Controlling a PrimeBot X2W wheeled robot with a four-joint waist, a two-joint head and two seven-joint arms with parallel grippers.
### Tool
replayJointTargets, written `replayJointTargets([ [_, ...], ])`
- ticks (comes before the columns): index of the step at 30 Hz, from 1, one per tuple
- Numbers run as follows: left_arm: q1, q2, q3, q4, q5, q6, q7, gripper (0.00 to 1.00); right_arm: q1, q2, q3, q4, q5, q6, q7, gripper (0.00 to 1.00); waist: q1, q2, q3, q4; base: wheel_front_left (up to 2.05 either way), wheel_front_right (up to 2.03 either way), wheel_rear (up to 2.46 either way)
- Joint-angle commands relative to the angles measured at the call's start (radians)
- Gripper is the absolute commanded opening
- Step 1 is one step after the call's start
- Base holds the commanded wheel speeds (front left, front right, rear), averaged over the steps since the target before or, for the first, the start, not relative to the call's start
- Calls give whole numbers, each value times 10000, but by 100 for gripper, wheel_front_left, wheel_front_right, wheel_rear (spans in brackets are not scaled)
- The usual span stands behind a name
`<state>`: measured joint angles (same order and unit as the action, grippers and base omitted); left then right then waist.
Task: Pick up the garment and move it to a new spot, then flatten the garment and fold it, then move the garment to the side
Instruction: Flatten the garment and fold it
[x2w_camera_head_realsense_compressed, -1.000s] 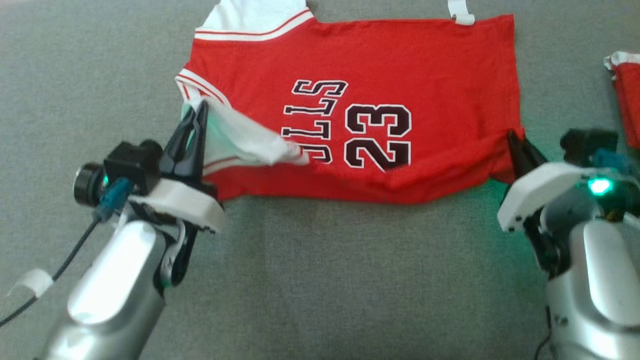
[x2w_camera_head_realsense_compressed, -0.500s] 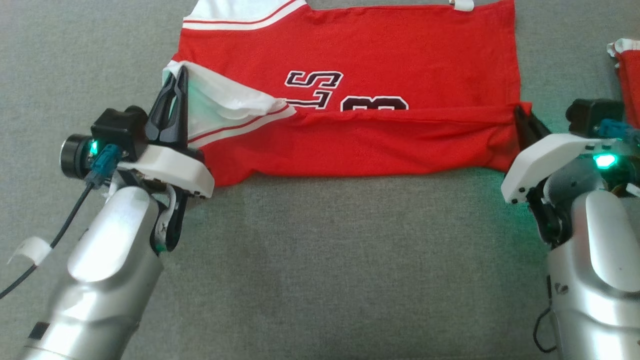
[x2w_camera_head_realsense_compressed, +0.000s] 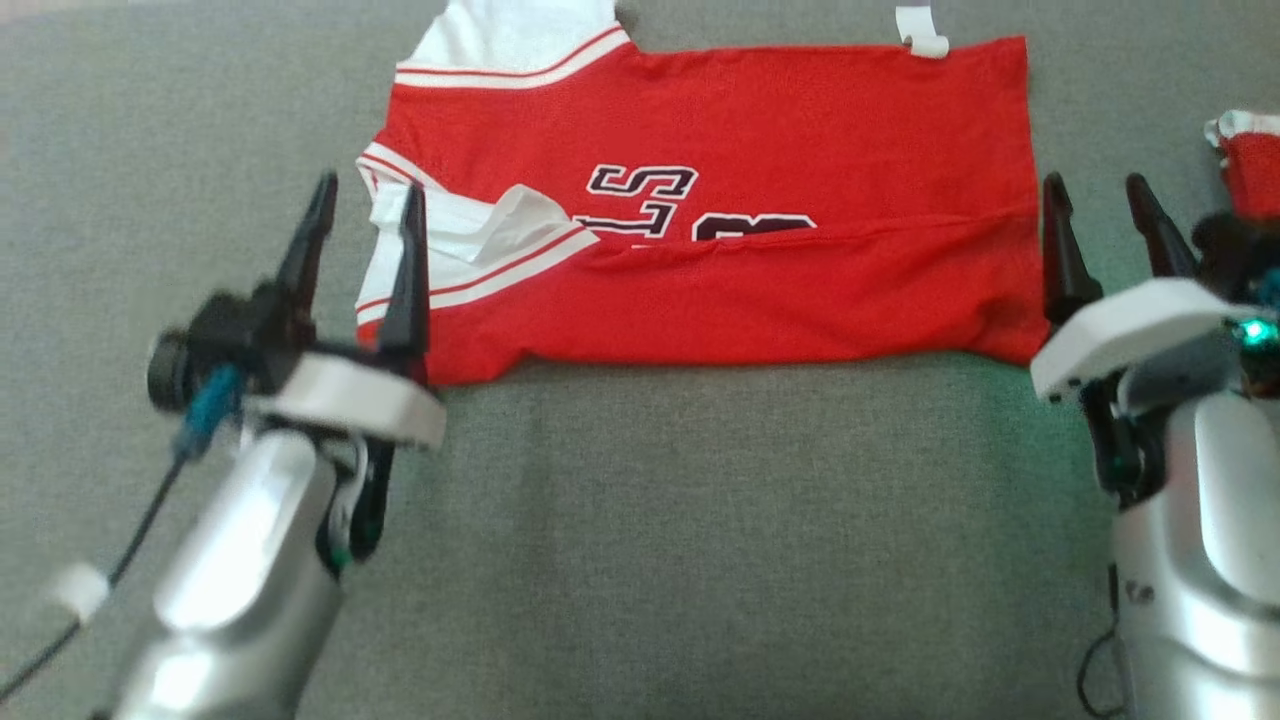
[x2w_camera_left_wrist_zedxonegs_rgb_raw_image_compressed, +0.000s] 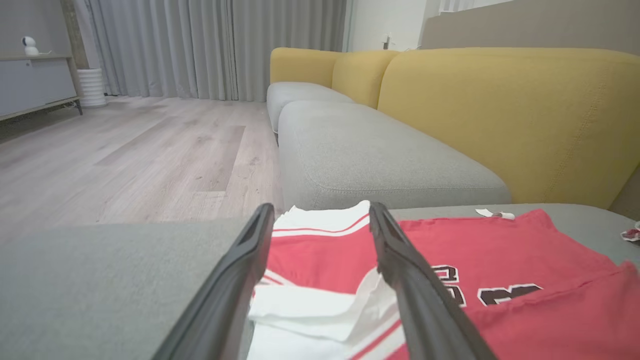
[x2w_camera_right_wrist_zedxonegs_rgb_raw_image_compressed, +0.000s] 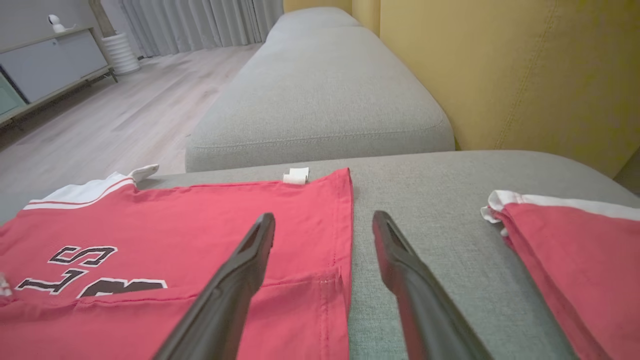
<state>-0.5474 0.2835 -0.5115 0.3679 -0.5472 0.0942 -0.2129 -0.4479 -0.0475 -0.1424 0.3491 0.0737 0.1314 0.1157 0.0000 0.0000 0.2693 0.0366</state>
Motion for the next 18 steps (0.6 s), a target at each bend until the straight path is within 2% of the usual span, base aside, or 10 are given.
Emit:
replayJointTargets([
  [1,346,470,517,-588,-161,130,-70,100,352,-28,144,-556,23,-7,-146,100,0,0,-160,66,0,0,0],
  [11,2744,769,602,-1988,-1035,809,1042,100,2312,-28,331,-2154,14,-7,123,100,0,0,-473,240,0,0,0],
  [18,2819,631,829,-1774,-1650,988,1611,100,2655,-28,615,-3043,103,-7,615,100,0,0,-30,-31,0,0,0],
])
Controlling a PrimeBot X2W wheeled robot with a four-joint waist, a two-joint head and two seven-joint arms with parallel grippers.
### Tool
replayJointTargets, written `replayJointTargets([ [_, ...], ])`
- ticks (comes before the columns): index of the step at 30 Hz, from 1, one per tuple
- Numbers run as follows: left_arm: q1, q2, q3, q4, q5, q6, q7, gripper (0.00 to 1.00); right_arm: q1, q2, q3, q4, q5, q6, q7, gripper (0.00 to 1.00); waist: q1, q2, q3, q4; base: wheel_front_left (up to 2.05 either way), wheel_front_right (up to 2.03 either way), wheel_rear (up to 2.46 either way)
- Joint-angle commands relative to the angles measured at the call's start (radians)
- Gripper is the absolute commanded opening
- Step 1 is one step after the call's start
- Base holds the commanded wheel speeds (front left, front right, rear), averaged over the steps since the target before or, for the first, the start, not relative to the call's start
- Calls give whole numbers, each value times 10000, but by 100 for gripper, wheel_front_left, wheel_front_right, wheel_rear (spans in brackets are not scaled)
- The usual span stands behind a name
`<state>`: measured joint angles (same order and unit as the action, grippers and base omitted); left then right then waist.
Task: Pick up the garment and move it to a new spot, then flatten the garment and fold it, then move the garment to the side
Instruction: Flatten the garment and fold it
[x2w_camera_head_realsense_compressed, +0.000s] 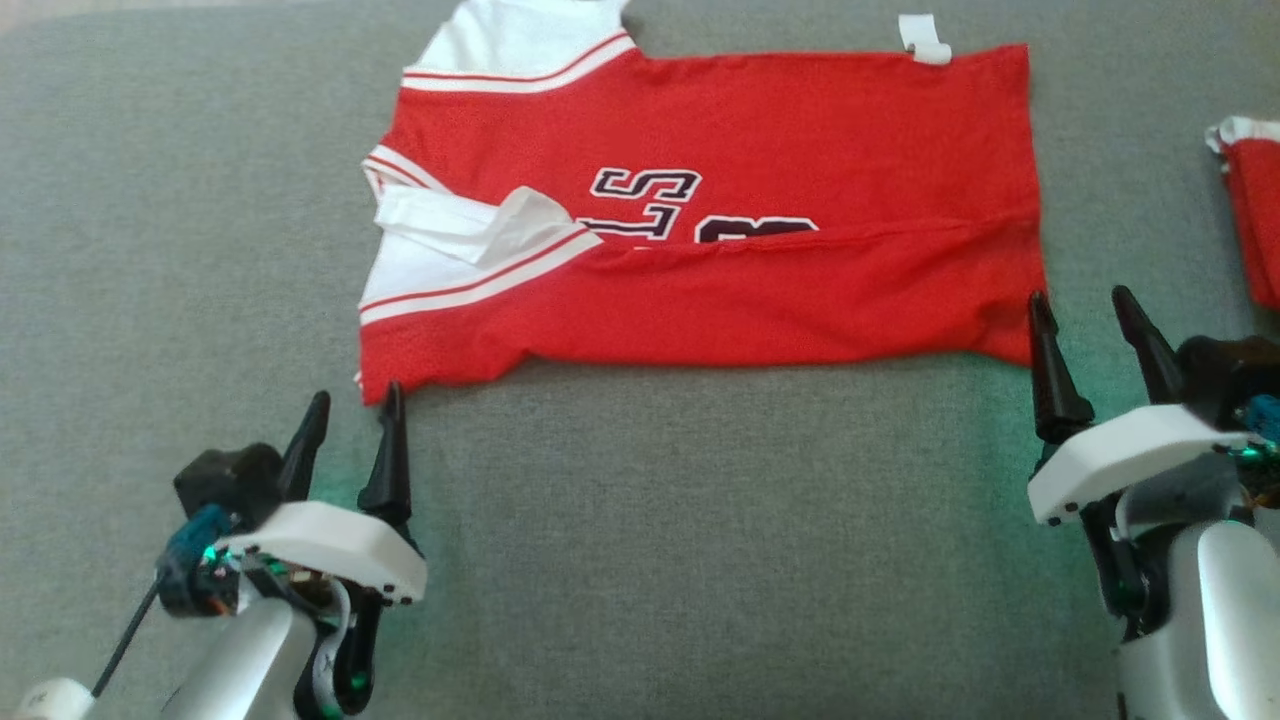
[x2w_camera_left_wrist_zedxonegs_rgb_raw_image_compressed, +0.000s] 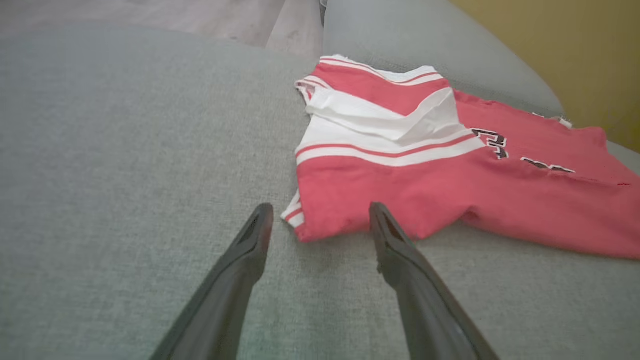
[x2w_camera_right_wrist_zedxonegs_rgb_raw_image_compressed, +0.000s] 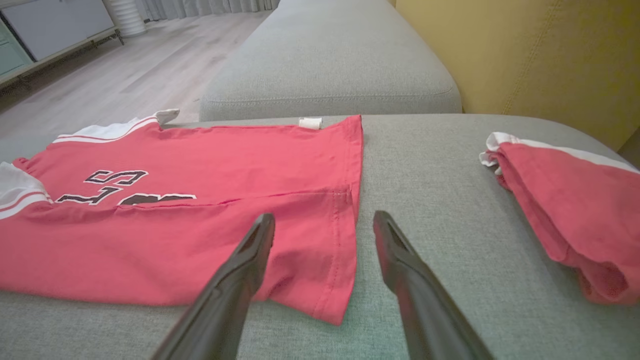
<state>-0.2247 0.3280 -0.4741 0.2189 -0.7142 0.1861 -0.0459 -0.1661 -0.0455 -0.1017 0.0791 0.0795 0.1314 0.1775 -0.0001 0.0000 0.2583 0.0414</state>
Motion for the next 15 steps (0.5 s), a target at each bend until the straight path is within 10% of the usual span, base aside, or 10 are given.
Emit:
replayJointTargets([
  [1,-465,151,501,-189,-61,73,-19,100,-194,-47,253,-407,54,-7,35,100,1,0,163,-136,0,0,0],
  [9,-923,-129,789,678,-582,-2,106,100,-478,-47,366,-353,-23,-7,138,100,1,0,686,-466,0,0,0],
  [15,-1111,-300,652,966,-762,-197,319,0,-632,-47,316,16,54,-7,157,100,1,0,816,-486,0,0,0],
])
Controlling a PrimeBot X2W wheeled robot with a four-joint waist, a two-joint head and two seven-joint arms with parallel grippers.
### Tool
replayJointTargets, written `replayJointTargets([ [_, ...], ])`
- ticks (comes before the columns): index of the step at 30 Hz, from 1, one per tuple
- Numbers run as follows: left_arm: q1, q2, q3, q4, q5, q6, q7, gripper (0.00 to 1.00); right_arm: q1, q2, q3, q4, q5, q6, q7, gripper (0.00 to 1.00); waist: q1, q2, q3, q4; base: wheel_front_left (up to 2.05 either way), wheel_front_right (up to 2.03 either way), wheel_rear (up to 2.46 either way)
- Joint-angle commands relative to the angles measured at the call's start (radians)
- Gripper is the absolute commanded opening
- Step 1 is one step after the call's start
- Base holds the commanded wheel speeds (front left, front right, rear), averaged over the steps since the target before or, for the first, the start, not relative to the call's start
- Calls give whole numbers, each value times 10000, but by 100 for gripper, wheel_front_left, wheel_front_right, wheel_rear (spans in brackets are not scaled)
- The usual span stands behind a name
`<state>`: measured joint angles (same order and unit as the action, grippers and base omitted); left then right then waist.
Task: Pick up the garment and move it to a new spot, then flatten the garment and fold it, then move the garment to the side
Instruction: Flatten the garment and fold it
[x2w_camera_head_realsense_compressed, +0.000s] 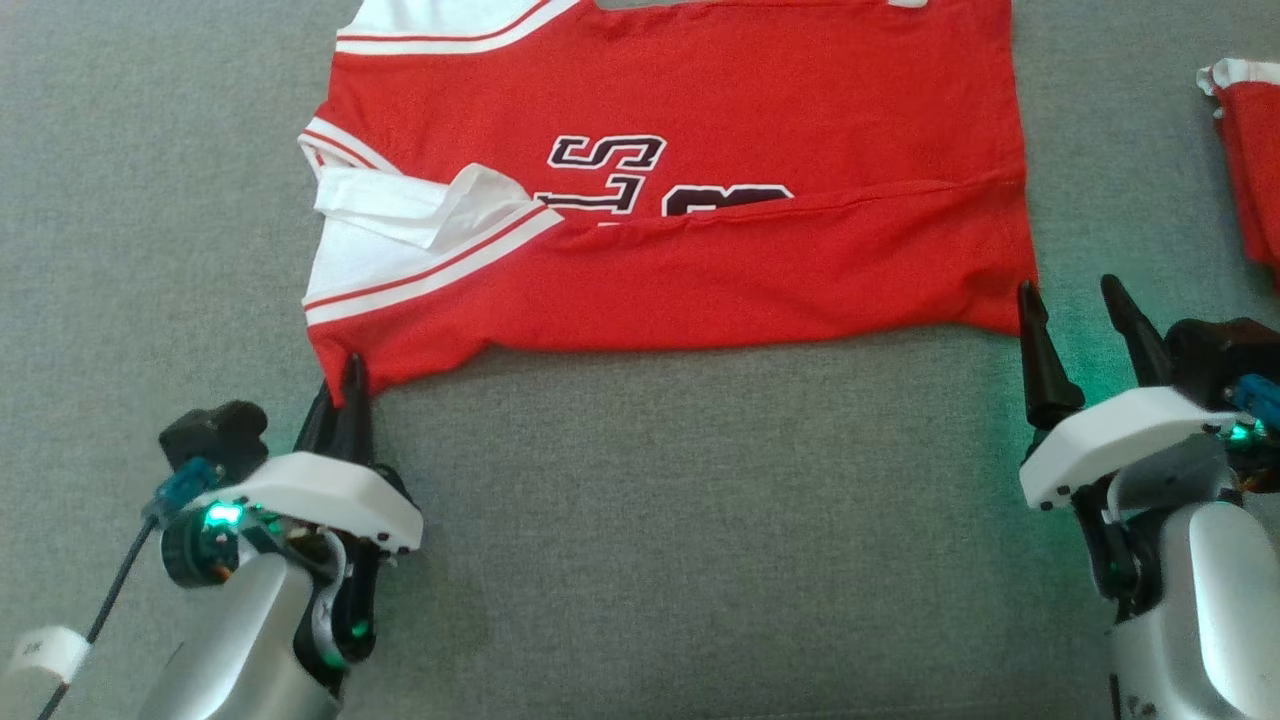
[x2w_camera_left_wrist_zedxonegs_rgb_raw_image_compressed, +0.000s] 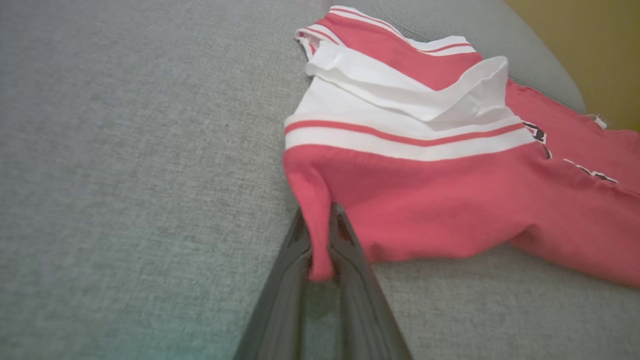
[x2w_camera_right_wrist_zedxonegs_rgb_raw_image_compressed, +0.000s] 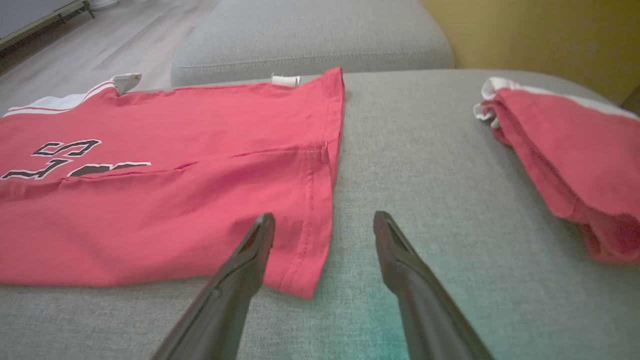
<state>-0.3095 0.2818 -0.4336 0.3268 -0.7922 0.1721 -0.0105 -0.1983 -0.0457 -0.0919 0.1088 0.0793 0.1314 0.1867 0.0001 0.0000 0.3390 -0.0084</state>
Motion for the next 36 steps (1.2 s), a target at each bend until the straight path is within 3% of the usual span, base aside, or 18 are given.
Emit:
replayJointTargets([
  [1,-300,180,232,-127,114,-42,-159,0,-354,-45,189,-160,186,-7,75,100,-1,0,19,23,0,0,0],
  [9,-520,262,107,-728,718,108,-930,0,-789,-45,251,1428,668,-7,286,100,-1,0,-36,348,0,0,0],
  [10,-526,276,98,-814,758,121,-978,0,-843,-45,270,1623,773,-7,294,95,-1,0,-49,384,0,0,0],
  [11,-525,287,99,-897,787,143,-1021,0,-900,-45,287,1840,944,-7,305,65,-1,0,-65,411,0,0,0],
  [13,-507,311,97,-1045,829,177,-1083,0,-1026,-45,280,2237,1170,-7,244,33,-1,0,-114,459,0,0,0],
  [14,-493,330,102,-1111,855,200,-1124,0,-1099,-45,254,2403,1253,-7,169,22,-1,0,-153,477,0,0,0],
  [15,-493,330,102,-1111,855,200,-1124,0,-1099,-45,254,2403,1253,-7,169,22,-1,0,-153,477,0,0,0],
  [17,-452,386,104,-1238,898,229,-1174,0,-1256,-45,146,2641,1324,-7,-64,0,-1,0,-251,496,0,0,0],
  [25,130,781,-1,-2253,1027,378,-1047,0,-1119,-45,-466,2417,912,-7,-327,0,-1,0,-1070,493,0,0,0],
  [36,3278,1403,-517,-5133,777,1445,-44,0,2443,-45,-930,-784,1023,-7,1291,0,-1,0,-1891,494,0,0,0],
])
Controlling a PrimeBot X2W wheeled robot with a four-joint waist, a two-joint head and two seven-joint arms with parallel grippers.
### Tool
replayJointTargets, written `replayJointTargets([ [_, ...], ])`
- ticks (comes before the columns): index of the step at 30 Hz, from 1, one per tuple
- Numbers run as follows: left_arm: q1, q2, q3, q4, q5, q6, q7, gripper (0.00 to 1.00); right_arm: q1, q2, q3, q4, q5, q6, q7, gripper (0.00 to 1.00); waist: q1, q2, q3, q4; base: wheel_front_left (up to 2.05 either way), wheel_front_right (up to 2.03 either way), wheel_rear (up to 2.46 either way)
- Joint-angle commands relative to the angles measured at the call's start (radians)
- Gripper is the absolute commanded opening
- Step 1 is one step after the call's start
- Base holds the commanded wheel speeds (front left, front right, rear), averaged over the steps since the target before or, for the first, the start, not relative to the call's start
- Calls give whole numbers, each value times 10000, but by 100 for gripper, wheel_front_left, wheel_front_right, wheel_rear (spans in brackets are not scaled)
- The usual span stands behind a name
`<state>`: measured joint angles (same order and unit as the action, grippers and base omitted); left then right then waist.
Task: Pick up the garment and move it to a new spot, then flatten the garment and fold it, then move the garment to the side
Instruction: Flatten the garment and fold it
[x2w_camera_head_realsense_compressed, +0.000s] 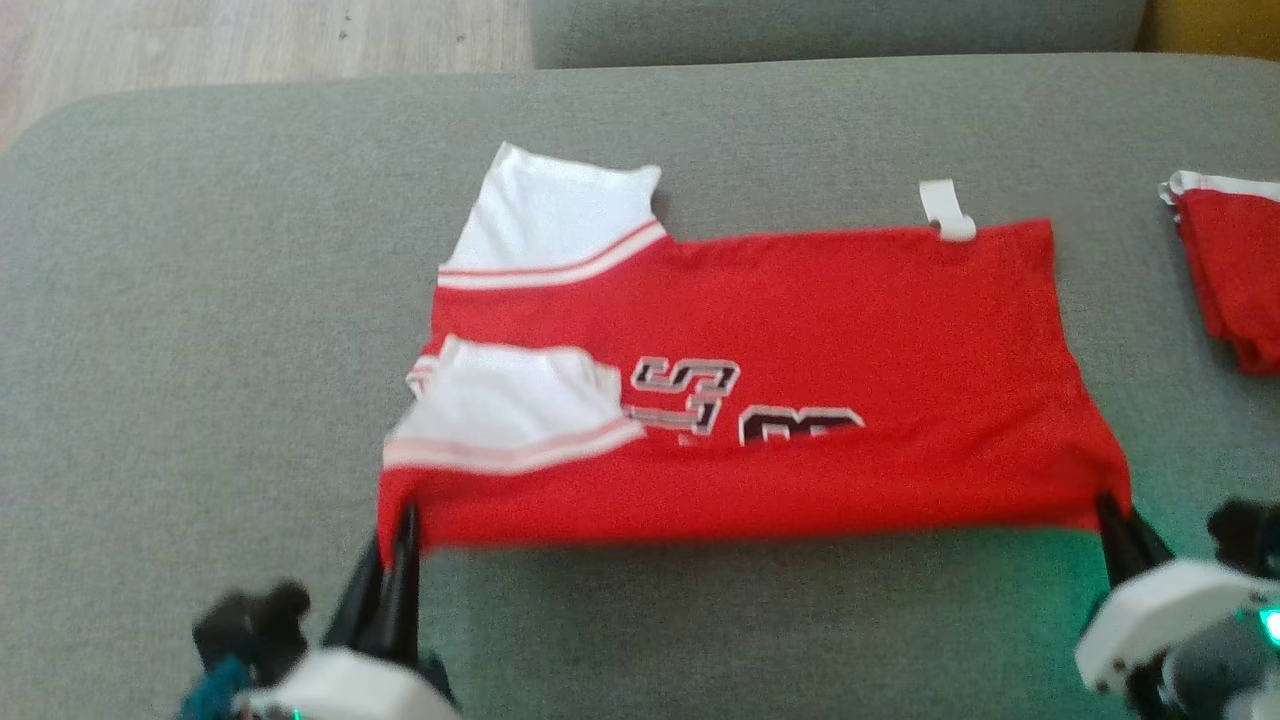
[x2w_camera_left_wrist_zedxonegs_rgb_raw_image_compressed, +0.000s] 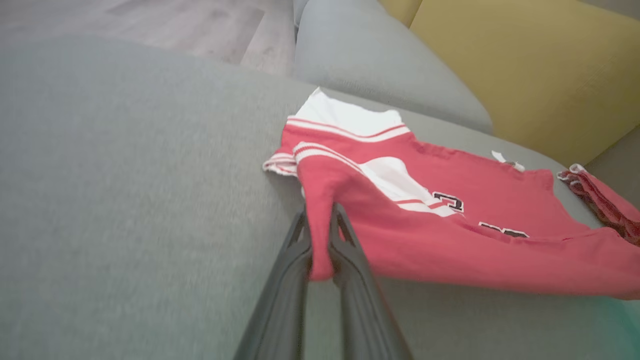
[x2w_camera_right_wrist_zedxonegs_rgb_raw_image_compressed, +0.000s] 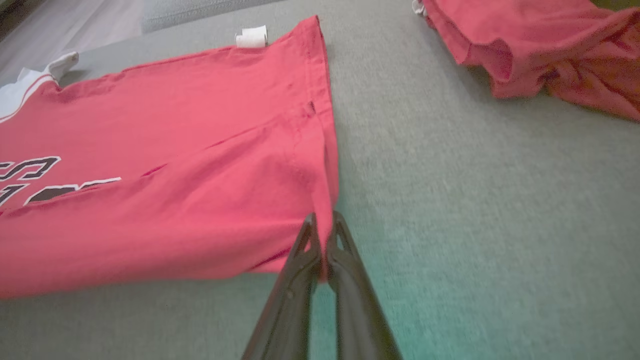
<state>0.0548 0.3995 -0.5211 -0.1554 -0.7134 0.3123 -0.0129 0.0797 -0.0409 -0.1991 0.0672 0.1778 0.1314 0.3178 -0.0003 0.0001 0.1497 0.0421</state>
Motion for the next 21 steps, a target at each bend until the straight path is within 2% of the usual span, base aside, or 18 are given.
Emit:
replayJointTargets([
  [1,-56,188,338,-415,-99,132,-32,0,-48,-93,111,-540,77,-7,81,0,3,-1,0,-23,0,0,0],
  [5,664,73,125,-305,-258,219,-75,0,628,-93,92,-728,268,-7,252,0,3,-1,-35,-77,0,0,0],
  [8,756,-20,-24,-61,-343,142,-25,0,813,-93,27,-621,260,-7,292,41,3,-1,-68,-101,0,0,0],
  [9,740,-31,-38,14,-340,138,-26,26,836,-93,29,-595,213,-7,278,92,3,-1,-71,-109,0,0,0],
  [10,715,-27,-44,84,-323,142,-26,47,838,-93,37,-575,194,-7,251,100,3,-1,-75,-120,0,0,0],
  [11,684,-8,-32,139,-314,143,-22,100,838,-93,51,-558,190,-7,236,100,3,-1,-80,-133,0,0,0],
  [17,161,474,283,-71,-72,151,26,100,683,-93,-129,-915,183,-7,40,100,3,-1,-90,-213,0,0,0],
  [20,-623,1001,537,-322,209,68,286,100,336,-93,-189,-1348,86,-7,-75,100,3,-1,-11,-288,0,0,0],
  [21,-1440,1414,701,-478,437,-52,623,100,-26,-93,-122,-1643,16,-7,-122,100,3,-1,120,-367,0,0,0],
])
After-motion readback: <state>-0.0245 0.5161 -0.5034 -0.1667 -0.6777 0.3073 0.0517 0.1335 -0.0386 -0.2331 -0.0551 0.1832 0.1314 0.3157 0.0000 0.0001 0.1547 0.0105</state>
